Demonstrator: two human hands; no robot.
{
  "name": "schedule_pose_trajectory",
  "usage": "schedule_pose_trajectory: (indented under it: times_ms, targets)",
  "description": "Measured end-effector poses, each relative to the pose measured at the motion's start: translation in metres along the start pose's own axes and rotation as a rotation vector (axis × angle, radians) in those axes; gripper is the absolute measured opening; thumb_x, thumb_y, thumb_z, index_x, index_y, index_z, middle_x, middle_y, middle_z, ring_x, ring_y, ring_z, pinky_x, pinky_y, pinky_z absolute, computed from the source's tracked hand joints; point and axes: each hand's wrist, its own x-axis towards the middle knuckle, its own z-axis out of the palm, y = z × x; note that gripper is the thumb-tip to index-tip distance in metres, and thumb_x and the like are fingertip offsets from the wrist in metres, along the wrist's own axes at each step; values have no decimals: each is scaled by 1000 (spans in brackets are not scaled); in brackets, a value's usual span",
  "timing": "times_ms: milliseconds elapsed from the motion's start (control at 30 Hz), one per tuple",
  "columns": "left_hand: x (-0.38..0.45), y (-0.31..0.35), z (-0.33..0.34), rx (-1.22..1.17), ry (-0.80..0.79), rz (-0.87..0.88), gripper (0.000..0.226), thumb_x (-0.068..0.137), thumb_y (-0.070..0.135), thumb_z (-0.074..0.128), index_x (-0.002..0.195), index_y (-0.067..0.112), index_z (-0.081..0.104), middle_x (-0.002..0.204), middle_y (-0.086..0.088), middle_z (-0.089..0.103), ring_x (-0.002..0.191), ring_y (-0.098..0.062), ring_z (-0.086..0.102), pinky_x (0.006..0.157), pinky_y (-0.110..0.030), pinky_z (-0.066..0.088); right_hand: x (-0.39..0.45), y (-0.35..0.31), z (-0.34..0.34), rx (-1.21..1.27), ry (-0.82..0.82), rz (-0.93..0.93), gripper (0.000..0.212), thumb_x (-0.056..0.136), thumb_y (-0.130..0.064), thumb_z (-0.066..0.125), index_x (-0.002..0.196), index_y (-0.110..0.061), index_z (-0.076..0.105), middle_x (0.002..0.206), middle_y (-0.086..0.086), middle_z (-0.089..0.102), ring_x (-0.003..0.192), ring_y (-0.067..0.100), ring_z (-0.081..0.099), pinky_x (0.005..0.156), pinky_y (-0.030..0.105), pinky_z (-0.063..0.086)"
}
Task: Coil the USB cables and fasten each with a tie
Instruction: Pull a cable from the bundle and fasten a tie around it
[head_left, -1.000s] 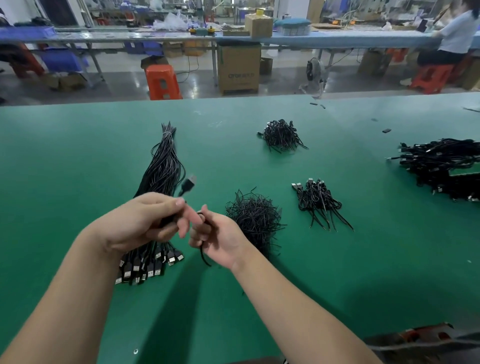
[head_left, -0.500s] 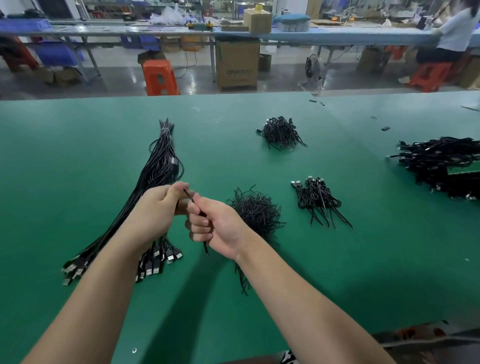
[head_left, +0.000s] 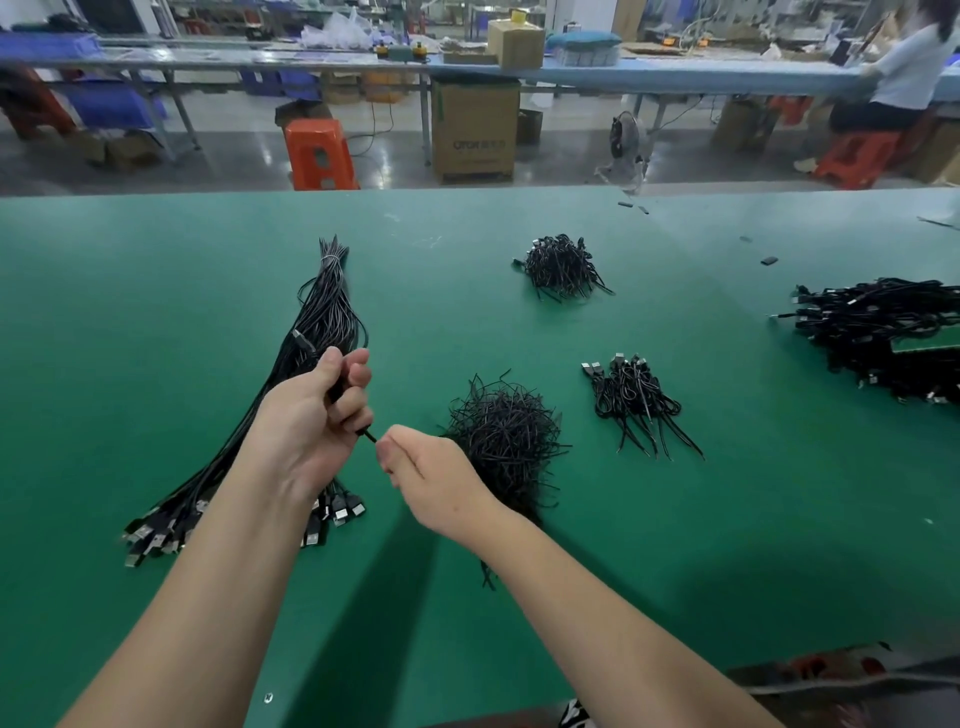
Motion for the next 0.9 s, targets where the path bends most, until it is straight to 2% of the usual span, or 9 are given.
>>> schedule_pose_trajectory:
  times_ms: [100, 233, 333, 400, 500, 667, 767, 800, 900]
  targets:
    - [-3, -2, -1, 91, -33, 63, 28, 107, 25, 40, 97, 9, 60, 65, 6, 54, 40, -6, 27, 40, -18, 30, 0, 0, 0, -14, 12, 28, 26, 101, -43, 46, 87, -25, 58, 79, -3, 67, 69, 13, 57, 69, 34, 48]
    - [-12, -4, -1, 229, -93, 119, 29, 106, 25, 44, 93, 7, 63, 67, 2, 55, 45, -11, 34, 45, -19, 39, 3, -3, -2, 294, -63, 127, 33, 86, -51, 69, 114, -36, 60, 92, -11, 69, 78, 1, 63, 77, 23, 53]
    - [-19, -9, 6, 223, -119, 90, 30, 103, 26, 48, 86, 7, 63, 69, -3, 60, 51, -16, 55, 51, -25, 53, 10, -6, -1, 561, -5, 148, 27, 85, -21, 78, 108, -20, 66, 92, -9, 68, 86, 12, 64, 92, 42, 55]
    - [-22, -12, 7, 227, -177, 85, 30, 100, 26, 50, 81, 8, 64, 76, -9, 68, 63, -24, 68, 62, -33, 61, 11, -7, -3, 623, 25, 166, 15, 85, -11, 78, 96, -9, 67, 79, -8, 64, 77, 11, 60, 82, 38, 52]
    - [-24, -12, 5, 279, -295, 70, 29, 93, 27, 54, 74, 12, 71, 98, -24, 73, 88, -36, 74, 75, -42, 62, 9, -5, -8, 604, -5, 139, 29, 87, -7, 76, 104, 9, 60, 77, 3, 57, 76, 15, 57, 78, 41, 50]
    - [-28, -5, 0, 448, -466, -22, 31, 94, 35, 55, 80, 15, 75, 96, -22, 74, 81, -29, 74, 63, -38, 58, 0, 0, -5, 671, -5, 141, 15, 81, -3, 78, 85, -8, 64, 64, -8, 50, 68, 6, 57, 72, 34, 60]
    - [-28, -5, -1, 558, -539, -58, 35, 95, 36, 55, 87, 8, 74, 105, -30, 71, 100, -40, 71, 89, -60, 44, -3, 3, -5, 649, -10, 175, 21, 77, -12, 80, 86, -3, 64, 70, 4, 55, 72, 17, 57, 79, 52, 58]
    - [-28, -4, -1, 582, -549, -71, 36, 95, 35, 55, 88, 5, 74, 107, -31, 70, 103, -42, 70, 95, -65, 40, -4, 6, -5, 651, -19, 177, 19, 75, -14, 81, 87, -10, 67, 70, 3, 57, 71, 18, 56, 78, 52, 57]
    - [-31, -5, 4, 658, -567, -93, 38, 93, 39, 58, 86, 6, 75, 105, -30, 71, 104, -39, 70, 100, -56, 49, -8, 5, -4, 641, -16, 147, 24, 71, -19, 81, 73, -37, 66, 58, -18, 53, 59, 3, 51, 67, 32, 49]
